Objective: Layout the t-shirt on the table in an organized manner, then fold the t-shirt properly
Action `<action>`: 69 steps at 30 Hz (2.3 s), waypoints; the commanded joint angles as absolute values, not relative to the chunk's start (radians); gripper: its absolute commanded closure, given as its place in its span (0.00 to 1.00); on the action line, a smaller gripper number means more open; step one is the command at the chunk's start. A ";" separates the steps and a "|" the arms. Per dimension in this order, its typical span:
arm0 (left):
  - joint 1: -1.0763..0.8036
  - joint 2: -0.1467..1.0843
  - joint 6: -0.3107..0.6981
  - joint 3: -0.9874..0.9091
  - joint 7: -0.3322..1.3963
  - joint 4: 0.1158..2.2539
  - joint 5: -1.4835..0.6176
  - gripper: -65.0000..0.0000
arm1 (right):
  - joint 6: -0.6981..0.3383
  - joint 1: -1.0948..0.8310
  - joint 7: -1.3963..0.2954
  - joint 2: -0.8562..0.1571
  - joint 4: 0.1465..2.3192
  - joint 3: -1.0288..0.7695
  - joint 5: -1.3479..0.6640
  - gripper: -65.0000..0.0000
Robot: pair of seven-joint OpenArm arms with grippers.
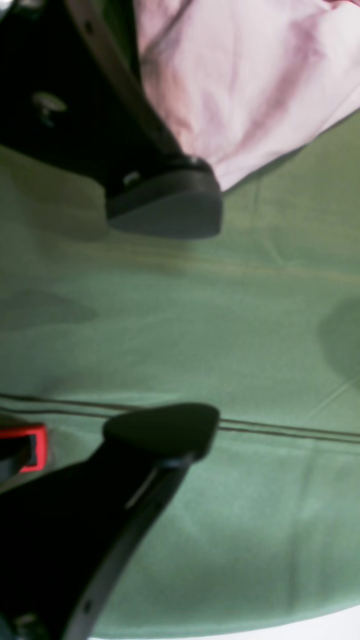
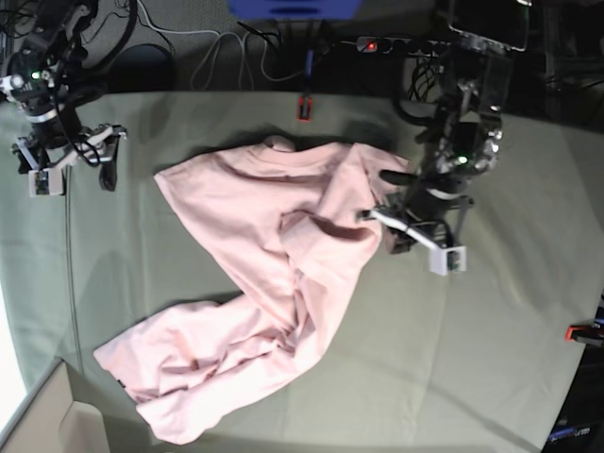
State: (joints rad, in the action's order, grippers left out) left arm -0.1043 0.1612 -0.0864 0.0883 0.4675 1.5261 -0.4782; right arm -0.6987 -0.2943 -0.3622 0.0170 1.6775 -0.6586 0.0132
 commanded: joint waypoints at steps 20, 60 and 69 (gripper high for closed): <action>-0.073 0.110 -0.088 0.220 0.452 1.540 -0.476 0.34 | -0.698 -0.294 -0.338 0.008 1.692 -0.661 -0.005 0.19; -0.163 0.090 -0.079 -0.456 0.450 1.664 -0.484 1.00 | -0.698 -0.283 -0.340 0.008 1.650 -0.556 -0.005 0.19; -0.117 0.096 -0.079 -0.633 0.450 1.503 -0.486 1.00 | -0.698 -0.323 -0.340 0.008 1.650 -0.441 -0.002 0.19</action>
